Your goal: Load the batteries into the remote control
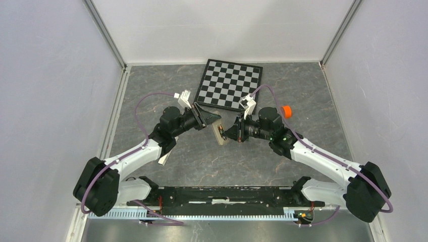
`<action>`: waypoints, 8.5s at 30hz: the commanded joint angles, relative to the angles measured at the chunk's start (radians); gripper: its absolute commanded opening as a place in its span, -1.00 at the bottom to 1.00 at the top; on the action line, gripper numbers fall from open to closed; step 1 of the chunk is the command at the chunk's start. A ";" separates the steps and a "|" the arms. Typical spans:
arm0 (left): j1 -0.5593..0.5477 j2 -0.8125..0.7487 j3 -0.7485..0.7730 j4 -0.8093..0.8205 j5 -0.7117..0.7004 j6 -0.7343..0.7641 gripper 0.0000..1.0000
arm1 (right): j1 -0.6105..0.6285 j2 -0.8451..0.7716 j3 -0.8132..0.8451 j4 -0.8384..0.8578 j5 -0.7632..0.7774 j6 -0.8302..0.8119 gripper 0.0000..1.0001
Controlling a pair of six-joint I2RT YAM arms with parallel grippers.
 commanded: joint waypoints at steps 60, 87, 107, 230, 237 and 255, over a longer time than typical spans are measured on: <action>0.037 -0.250 -0.042 0.089 -0.077 -0.720 -0.96 | 0.025 -0.286 -0.260 0.780 0.227 0.504 0.90; 0.037 -0.180 -0.033 0.235 -0.079 -0.730 -0.96 | 0.064 -0.083 -0.116 0.701 0.193 0.593 0.22; 0.036 -0.196 0.020 0.433 -0.012 -0.500 -0.96 | 0.067 -0.026 -0.072 0.439 0.219 0.598 -0.30; 0.271 -0.365 0.120 -0.818 -0.152 0.224 0.99 | 0.169 0.246 0.232 -0.476 0.178 -0.861 0.44; 0.271 -0.377 0.115 -0.815 -0.164 0.248 0.99 | 0.050 0.267 0.257 -0.452 0.486 -0.472 0.19; 0.271 -0.351 0.062 -0.681 -0.034 0.209 0.64 | 0.050 0.501 0.311 -0.523 0.803 -0.131 -0.28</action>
